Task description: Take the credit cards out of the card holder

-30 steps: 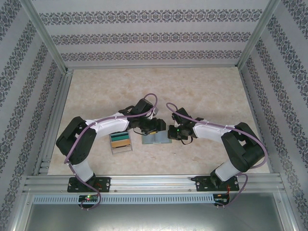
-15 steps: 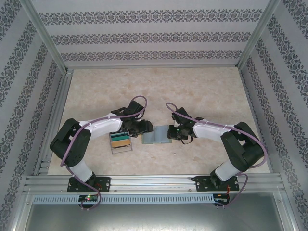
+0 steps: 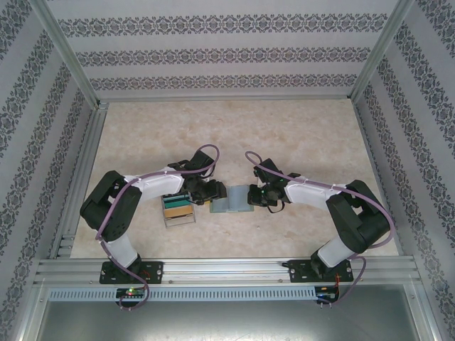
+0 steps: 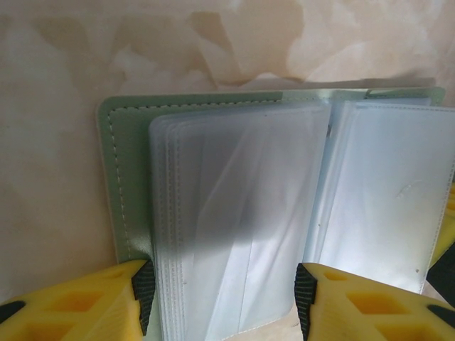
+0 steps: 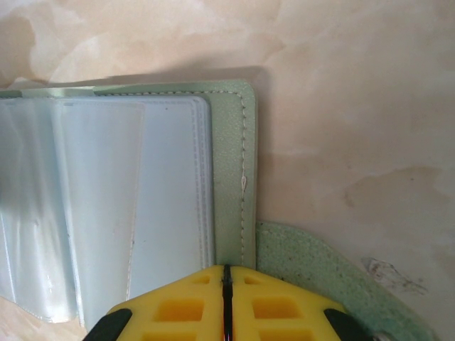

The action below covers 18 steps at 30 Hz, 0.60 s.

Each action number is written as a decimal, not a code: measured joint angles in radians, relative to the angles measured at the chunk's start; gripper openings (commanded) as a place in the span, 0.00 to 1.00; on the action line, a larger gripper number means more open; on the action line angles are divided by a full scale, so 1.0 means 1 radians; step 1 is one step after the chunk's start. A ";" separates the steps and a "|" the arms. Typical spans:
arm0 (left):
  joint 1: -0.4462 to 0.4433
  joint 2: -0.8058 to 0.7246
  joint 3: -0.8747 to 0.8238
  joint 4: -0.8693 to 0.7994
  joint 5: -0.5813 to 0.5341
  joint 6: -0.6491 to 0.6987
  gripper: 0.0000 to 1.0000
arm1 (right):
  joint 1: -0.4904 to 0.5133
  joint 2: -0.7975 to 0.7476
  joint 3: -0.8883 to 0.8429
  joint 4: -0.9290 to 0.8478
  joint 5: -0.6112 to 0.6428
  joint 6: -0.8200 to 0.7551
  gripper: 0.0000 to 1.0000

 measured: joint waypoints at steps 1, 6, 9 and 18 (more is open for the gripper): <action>0.000 0.000 0.000 0.000 -0.005 0.000 0.56 | 0.000 0.000 0.000 0.000 0.000 0.000 0.11; 0.000 -0.022 0.000 -0.008 -0.040 0.000 0.56 | 0.000 0.000 0.000 0.000 0.000 0.000 0.12; 0.000 -0.045 0.000 -0.005 -0.038 0.000 0.56 | 0.000 0.001 0.000 0.000 0.000 0.000 0.11; -0.002 -0.034 -0.001 0.005 -0.015 0.000 0.55 | 0.000 0.001 0.000 0.000 0.000 0.000 0.11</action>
